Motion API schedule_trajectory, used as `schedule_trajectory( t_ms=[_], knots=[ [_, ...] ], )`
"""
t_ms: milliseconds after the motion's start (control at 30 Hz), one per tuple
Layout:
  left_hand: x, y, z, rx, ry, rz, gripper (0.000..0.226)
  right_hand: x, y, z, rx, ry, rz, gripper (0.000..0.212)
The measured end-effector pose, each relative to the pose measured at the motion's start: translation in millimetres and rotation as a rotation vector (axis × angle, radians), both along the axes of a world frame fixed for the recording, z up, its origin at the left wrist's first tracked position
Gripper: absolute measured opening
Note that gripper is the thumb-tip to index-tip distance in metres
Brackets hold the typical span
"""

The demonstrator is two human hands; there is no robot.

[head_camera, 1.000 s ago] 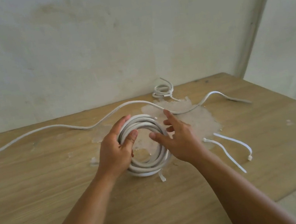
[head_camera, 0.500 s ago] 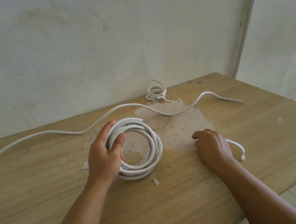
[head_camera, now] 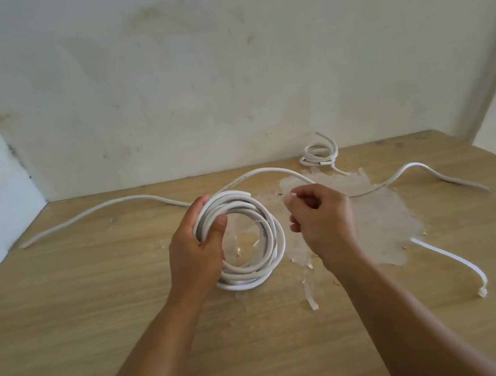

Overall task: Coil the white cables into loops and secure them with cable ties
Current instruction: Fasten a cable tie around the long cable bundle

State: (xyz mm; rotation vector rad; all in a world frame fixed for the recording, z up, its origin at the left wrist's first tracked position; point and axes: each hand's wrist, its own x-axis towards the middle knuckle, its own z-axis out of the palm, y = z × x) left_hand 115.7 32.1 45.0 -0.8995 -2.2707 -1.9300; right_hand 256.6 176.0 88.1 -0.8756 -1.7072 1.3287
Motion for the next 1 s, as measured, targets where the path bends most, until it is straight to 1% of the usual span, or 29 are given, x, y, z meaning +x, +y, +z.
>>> schedule_trajectory(
  t_ms=[133,200,267,300,400,433,533,633,800,1000],
  knots=[
    [-5.3,-11.7,0.3,-0.008,0.014,0.039,0.045,-24.3,-26.8,-4.9,-0.031,0.055,0.076,0.008],
    [-6.7,-16.3,1.6,0.004,-0.021,0.036,0.052,-32.0,-37.1,-8.8,-0.046,0.086,0.145,0.008],
    [-6.3,-20.8,4.5,0.016,-0.061,0.031,0.057,-37.3,-43.8,-13.8,-0.002,0.073,0.206,0.009],
    [-6.0,-23.1,5.6,0.020,-0.064,0.038,0.053,-39.3,-45.9,-16.7,0.033,0.053,0.230,0.010],
    [-7.3,-27.3,7.3,0.036,-0.058,0.048,0.026,-42.1,-50.9,-23.7,0.083,0.019,0.293,0.012],
    [-8.1,-28.3,7.8,0.036,-0.058,0.049,0.024,-42.2,-52.0,-25.2,0.087,0.011,0.310,0.013],
    [-11.3,-31.4,8.3,0.028,-0.053,0.039,0.029,-43.2,-53.2,-29.3,0.124,-0.042,0.357,0.014],
    [-12.1,-32.9,7.9,0.030,-0.055,0.001,0.034,-46.0,-52.9,-30.6,0.172,-0.093,0.358,0.014],
    [-10.6,-32.1,10.0,0.043,-0.064,-0.047,0.037,-48.4,-54.5,-30.1,0.274,-0.067,0.274,0.016],
    [-11.3,-32.7,9.6,0.029,-0.045,-0.065,0.041,-44.6,-52.0,-36.4,0.382,-0.048,0.317,0.014]
  ],
)
